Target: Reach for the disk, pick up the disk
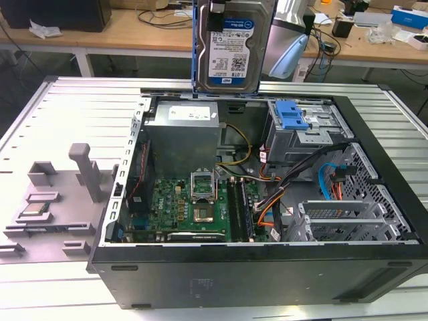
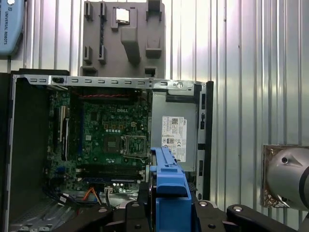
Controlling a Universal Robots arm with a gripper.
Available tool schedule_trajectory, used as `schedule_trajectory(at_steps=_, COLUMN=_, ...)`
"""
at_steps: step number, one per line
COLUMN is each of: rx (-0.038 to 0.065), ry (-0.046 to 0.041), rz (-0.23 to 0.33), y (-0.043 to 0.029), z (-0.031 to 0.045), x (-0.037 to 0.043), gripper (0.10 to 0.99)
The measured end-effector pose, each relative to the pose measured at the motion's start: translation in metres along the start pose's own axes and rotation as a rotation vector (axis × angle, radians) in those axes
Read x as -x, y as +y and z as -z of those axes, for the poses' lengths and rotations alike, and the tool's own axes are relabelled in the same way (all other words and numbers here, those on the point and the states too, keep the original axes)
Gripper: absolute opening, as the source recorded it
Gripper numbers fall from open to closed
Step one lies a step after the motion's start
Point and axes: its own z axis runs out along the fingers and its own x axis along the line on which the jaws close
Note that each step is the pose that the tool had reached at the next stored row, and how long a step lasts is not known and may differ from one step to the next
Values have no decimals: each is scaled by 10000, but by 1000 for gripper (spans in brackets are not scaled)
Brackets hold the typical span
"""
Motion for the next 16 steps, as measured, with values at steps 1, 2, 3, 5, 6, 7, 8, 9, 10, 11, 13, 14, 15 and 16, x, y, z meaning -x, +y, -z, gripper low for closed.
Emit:
schedule_trajectory(at_steps=1, rx=1, ry=3, rz=0, y=0, z=0, x=-2, gripper=369)
schedule_trajectory(at_steps=2, rx=1, ry=11, rz=2, y=0, z=1, x=-11, gripper=369)
schedule_trajectory(at_steps=3, rx=1, ry=14, rz=0, y=0, z=0, x=-24, gripper=369)
schedule_trajectory(at_steps=5, rx=0, ry=15, rz=-1, y=1, z=-1, x=-74, gripper=369)
schedule_trajectory(at_steps=6, rx=0, ry=15, rz=0, y=1, z=-1, x=-94, gripper=369)
schedule_trajectory(at_steps=7, rx=1, ry=15, rz=0, y=2, z=-1, x=-110, gripper=369)
schedule_trajectory(at_steps=8, rx=1, ry=15, rz=0, y=2, z=-1, x=-135, gripper=369)
schedule_trajectory(at_steps=9, rx=0, ry=14, rz=0, y=2, z=-1, x=-163, gripper=369)
schedule_trajectory(at_steps=10, rx=0, ry=14, rz=0, y=3, z=-1, x=-176, gripper=369)
schedule_trajectory(at_steps=11, rx=1, ry=15, rz=0, y=3, z=-1, x=-192, gripper=369)
schedule_trajectory(at_steps=13, rx=1, ry=15, rz=0, y=3, z=-1, x=-230, gripper=369)
schedule_trajectory(at_steps=14, rx=0, ry=15, rz=-1, y=4, z=-2, x=-246, gripper=369)
schedule_trajectory(at_steps=15, rx=1, ry=15, rz=-1, y=4, z=-2, x=-264, gripper=369)
schedule_trajectory(at_steps=16, rx=0, ry=14, rz=0, y=4, z=-2, x=-278, gripper=369)
